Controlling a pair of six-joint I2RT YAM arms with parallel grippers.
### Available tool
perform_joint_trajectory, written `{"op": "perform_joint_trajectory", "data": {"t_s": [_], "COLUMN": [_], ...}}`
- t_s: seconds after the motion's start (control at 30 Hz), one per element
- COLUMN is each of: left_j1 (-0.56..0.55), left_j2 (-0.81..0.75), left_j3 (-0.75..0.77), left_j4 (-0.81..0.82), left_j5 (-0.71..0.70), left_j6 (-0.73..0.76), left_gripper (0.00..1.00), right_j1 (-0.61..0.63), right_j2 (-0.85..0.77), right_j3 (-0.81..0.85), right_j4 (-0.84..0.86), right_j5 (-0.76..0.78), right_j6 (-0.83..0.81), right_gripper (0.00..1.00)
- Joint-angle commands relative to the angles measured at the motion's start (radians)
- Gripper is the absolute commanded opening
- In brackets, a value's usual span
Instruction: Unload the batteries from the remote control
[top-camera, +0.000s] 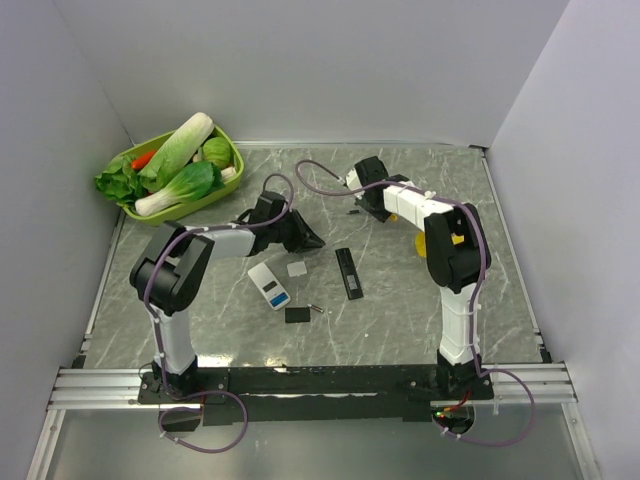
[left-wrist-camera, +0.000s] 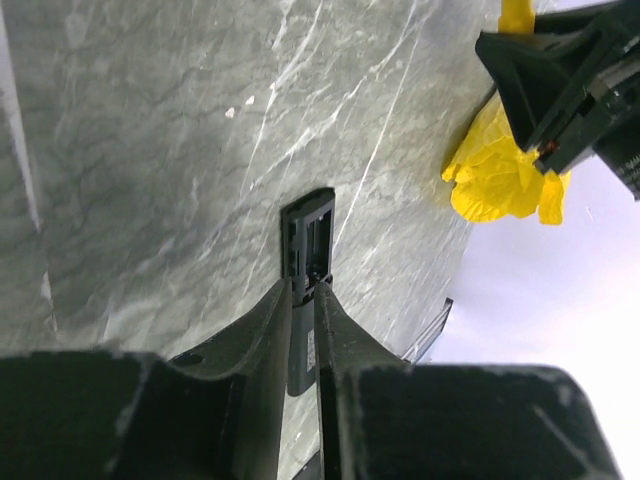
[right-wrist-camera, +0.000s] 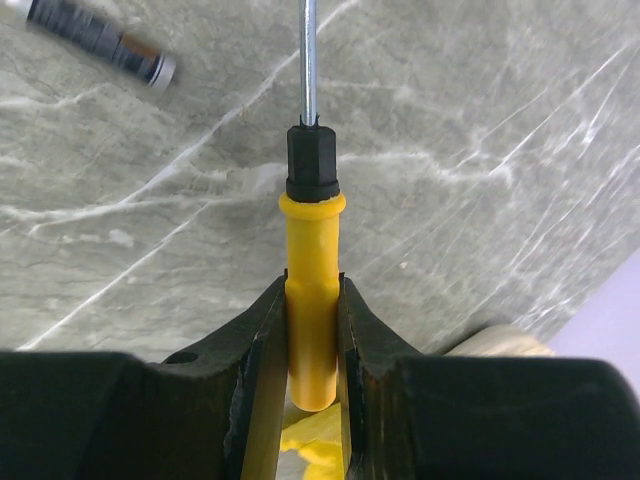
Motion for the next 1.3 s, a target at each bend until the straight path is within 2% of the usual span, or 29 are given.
{"op": "perform_joint_trajectory", "data": {"t_s": [0.0, 0.13, 0.33, 0.83, 1.27], "left_j1": [0.002, 0.002, 0.002, 0.009, 0.016], "left_j2": [-0.075, -0.096, -0.127, -0.173, -0.179], "left_j3": [-0.030, -0.058, -0.093, -0.102, -0.089], "left_j4": [0.057, 0.080, 0.084, 0.060, 0.026], "left_j5": [-0.009, 0.000, 0.003, -0.023, -0.054], "left_j6": [-0.018, -0.027, -0.020, -0.001, 0.011], "left_gripper": [0.19, 0.18, 0.18, 0.16, 0.16], "right_j1": [-0.006, -0.006, 0.005, 0.034, 0.041], "right_j2": [0.043, 0.085, 0.228, 0.110, 0.107], "right_j3": [0.057, 0.107, 0.250, 0.030, 0.042], "right_j4": [0.047, 0.053, -0.008, 0.217, 0.180], "right_j5": [0.006, 0.000, 0.167, 0.037, 0.020], "right_j6": [-0.107, -0.161, -0.225, -0.365, -0.374], "right_gripper": [0.00, 0.00, 0.00, 0.00, 0.00]}}
